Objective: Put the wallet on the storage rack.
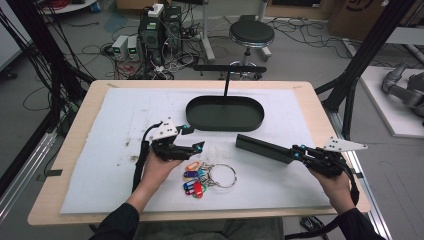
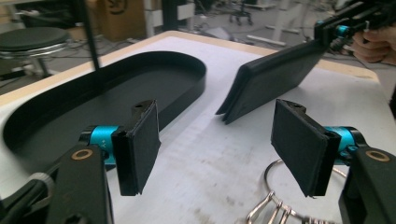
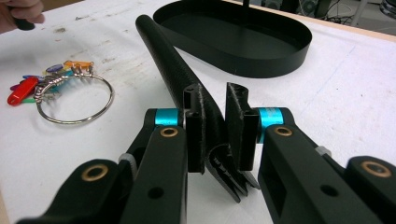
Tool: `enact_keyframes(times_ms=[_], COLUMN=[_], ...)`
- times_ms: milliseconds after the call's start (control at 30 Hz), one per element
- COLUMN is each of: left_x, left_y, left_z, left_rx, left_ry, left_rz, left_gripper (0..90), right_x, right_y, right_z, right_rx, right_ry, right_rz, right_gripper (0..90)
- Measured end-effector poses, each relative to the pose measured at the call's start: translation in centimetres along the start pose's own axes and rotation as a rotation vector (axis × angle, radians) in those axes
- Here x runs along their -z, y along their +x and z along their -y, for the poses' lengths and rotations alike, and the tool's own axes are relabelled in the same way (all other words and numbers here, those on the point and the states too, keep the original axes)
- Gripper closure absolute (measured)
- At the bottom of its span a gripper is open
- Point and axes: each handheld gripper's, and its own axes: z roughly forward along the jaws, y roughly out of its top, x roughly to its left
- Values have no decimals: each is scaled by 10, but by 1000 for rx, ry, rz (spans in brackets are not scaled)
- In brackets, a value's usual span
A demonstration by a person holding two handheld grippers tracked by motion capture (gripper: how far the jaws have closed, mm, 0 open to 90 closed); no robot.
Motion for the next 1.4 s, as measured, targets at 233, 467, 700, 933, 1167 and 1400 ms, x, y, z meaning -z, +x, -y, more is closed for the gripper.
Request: enact_keyframes(times_ms=[233, 467, 700, 933, 1167, 1400], left_x=[-33, -74, -101, -119, -130, -123], left_y=[-2, -1, 2, -1, -2, -1], left_z=[-7, -10, -9, -11, -13, -15], left_rx=[-39, -44, -67, -122, -167, -170], left_ry=[14, 29, 32, 77, 80, 85], left_rz=[73, 195, 234, 254, 258, 305], left_gripper=[324, 330, 361, 415, 610, 749], right_x=[0, 0, 0, 0, 0, 1], right_y=[-1, -2, -3, -3, -3, -6], right_z=[-1, -1, -1, -2, -2, -3], right_rx=[-4, -9, -14, -12, -18, -20], right_ry=[4, 7, 7, 8, 7, -6], right_rz=[-5, -7, -12, -14, -13, 3], right_gripper=[794, 793, 792, 791, 790, 714])
